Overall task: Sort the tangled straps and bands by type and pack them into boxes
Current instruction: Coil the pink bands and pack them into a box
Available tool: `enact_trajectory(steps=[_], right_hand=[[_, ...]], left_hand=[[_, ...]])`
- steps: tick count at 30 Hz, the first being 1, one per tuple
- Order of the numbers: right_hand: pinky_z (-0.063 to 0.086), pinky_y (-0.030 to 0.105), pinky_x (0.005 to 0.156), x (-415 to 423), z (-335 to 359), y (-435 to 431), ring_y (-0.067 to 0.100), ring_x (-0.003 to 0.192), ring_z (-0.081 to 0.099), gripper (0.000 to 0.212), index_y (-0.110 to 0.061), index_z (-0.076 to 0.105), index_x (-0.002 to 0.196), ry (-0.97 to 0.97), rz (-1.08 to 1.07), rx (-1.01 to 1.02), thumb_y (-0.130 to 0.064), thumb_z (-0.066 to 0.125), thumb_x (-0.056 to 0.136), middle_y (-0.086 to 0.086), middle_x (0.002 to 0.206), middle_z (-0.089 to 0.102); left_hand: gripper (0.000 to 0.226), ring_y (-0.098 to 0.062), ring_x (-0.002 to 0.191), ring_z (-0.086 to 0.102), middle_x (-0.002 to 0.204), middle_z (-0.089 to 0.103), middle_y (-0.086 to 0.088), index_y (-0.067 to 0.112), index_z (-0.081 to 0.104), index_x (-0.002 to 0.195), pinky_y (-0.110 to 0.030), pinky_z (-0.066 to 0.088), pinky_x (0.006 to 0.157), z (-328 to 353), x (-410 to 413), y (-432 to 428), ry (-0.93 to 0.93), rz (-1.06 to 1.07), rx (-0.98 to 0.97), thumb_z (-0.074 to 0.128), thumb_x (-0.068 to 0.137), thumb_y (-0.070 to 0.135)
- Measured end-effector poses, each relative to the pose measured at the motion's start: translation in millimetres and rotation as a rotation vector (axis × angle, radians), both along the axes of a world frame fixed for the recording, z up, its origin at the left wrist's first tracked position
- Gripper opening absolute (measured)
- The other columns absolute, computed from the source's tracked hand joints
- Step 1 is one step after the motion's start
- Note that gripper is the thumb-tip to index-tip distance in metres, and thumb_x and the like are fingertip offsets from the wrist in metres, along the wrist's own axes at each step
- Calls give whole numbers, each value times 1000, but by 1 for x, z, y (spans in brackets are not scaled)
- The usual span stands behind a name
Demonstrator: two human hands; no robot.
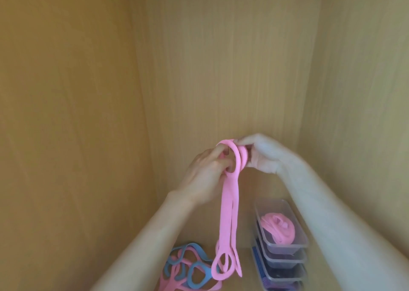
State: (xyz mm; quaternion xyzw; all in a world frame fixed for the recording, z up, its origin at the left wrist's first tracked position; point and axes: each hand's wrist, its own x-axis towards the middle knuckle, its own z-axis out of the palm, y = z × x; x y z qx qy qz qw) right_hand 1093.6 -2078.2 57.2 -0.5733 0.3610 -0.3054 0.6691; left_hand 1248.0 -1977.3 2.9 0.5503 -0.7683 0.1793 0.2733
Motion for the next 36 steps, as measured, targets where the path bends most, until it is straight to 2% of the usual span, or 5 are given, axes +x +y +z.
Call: enact_trajectory(steps=[11,14,18,25,36], right_hand=[[56,36,65,14,2,0,19,60,66,14,1,70,97,139,-171,-356,5,65,85,9,63,69],[56,37,65,16,4,1,21,60,67,12,-1,67,96,158,-238,-366,3,64,86,9,65,70],[55,39,70,16,8,3,24,62,65,8,-1,66,94,137,-261,-365,2,63,87,12,70,68],[56,41,73,18,17,13,24,61,65,8,-1,66,95,109,-272,-381,1,65,87,15,75,69],[59,48,82,15,16,14,23,64,66,18,2,67,106,121,-297,-379,1,65,88,16,81,70]], left_hand=[[34,-24,123,50,127,61,1,14,68,108,-37,32,114,-18,4,-11,247,-45,-124,66,78,-2],[23,-13,99,57,102,61,7,19,62,98,-27,46,89,-55,2,-6,595,29,-167,62,82,2],[20,-7,77,58,86,62,8,23,59,94,-18,46,70,-109,-11,-6,984,-28,353,63,84,5],[43,-7,93,63,104,63,5,24,52,107,-22,53,83,-149,-39,-26,1027,46,567,83,77,28],[13,-18,75,65,86,68,-6,14,61,92,-39,58,72,-161,-17,-21,906,95,475,49,95,12]])
